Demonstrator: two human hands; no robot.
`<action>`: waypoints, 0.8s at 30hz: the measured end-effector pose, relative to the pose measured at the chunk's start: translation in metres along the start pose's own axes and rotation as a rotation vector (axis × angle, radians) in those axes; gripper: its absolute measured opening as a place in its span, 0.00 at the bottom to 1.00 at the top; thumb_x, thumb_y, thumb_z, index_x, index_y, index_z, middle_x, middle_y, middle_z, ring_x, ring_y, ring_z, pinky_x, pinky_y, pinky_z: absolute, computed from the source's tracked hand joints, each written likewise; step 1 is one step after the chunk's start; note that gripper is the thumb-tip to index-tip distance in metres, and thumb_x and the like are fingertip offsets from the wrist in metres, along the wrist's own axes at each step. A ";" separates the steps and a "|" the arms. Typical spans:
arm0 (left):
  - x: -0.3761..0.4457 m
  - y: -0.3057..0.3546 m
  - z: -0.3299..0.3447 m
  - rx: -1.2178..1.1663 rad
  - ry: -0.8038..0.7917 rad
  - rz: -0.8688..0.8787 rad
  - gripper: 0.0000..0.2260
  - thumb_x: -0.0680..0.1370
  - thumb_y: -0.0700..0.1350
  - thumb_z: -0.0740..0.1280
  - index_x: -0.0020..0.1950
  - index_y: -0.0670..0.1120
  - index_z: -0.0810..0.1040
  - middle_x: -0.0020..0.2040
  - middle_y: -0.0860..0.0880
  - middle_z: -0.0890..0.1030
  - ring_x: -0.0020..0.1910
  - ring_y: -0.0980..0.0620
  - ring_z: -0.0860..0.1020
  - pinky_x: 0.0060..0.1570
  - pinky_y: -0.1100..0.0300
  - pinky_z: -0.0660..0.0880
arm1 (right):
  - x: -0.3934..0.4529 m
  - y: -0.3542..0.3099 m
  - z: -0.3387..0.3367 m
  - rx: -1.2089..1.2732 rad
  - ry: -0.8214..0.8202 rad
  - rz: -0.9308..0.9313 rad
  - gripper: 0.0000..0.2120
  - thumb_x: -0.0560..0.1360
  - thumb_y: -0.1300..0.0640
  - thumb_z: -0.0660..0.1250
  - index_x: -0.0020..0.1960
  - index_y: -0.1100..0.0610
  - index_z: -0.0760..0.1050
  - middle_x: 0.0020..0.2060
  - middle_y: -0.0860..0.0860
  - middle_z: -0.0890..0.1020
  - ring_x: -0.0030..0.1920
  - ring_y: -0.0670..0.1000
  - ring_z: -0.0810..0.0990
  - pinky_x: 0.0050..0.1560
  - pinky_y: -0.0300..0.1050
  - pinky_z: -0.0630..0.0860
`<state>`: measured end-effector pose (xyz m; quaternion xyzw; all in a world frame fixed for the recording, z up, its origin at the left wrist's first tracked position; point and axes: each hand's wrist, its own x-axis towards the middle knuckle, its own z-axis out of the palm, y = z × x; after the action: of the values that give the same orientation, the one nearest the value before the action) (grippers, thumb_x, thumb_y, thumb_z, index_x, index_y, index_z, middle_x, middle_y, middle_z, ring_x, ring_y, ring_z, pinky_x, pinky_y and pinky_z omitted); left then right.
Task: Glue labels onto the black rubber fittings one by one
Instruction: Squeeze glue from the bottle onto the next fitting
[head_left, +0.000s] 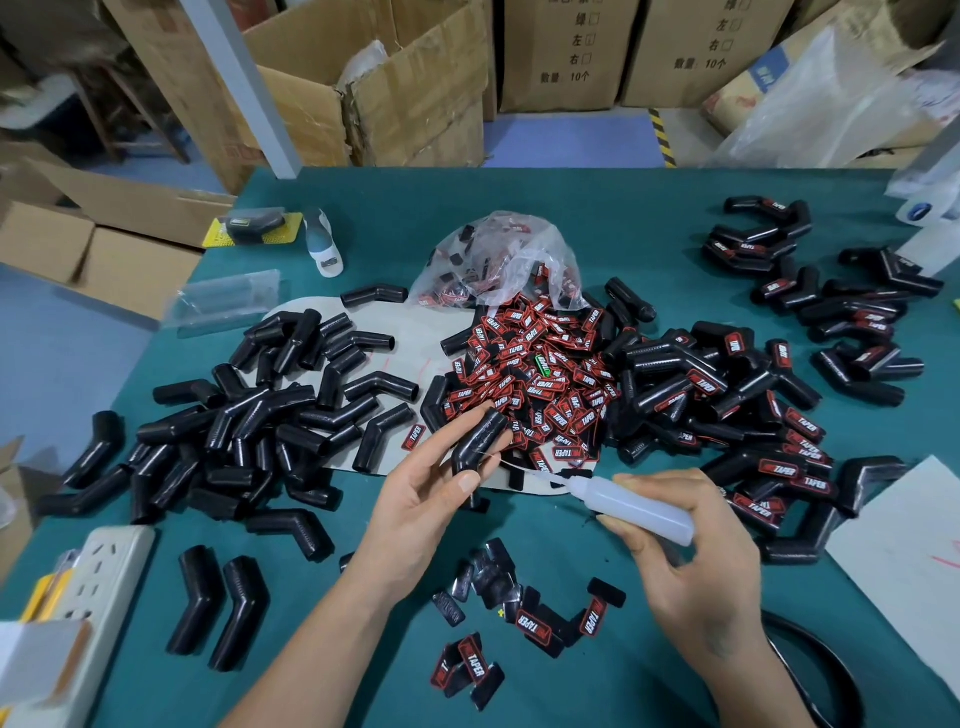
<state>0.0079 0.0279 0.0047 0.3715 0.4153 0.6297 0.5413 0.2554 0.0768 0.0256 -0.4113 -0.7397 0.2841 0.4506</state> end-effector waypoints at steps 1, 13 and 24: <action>0.000 0.000 0.000 0.001 0.003 0.000 0.24 0.83 0.38 0.68 0.79 0.43 0.71 0.78 0.39 0.72 0.76 0.36 0.72 0.74 0.52 0.71 | 0.000 0.000 0.000 0.001 0.007 0.006 0.12 0.75 0.48 0.71 0.58 0.44 0.76 0.56 0.34 0.80 0.55 0.38 0.80 0.54 0.30 0.72; 0.001 0.000 0.000 -0.022 0.014 -0.001 0.23 0.83 0.39 0.69 0.78 0.44 0.73 0.76 0.40 0.74 0.76 0.36 0.72 0.73 0.52 0.71 | 0.001 -0.001 -0.002 0.005 0.024 0.033 0.11 0.75 0.48 0.71 0.57 0.44 0.76 0.56 0.37 0.81 0.55 0.36 0.79 0.55 0.28 0.71; 0.001 -0.001 -0.001 -0.028 0.005 0.000 0.23 0.82 0.35 0.66 0.79 0.43 0.72 0.77 0.39 0.73 0.76 0.36 0.72 0.73 0.53 0.71 | 0.001 0.000 -0.002 -0.004 0.013 0.017 0.11 0.75 0.48 0.71 0.57 0.43 0.75 0.56 0.37 0.81 0.55 0.38 0.80 0.54 0.30 0.72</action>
<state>0.0073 0.0283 0.0033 0.3622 0.4079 0.6364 0.5453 0.2573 0.0776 0.0269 -0.4204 -0.7337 0.2838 0.4521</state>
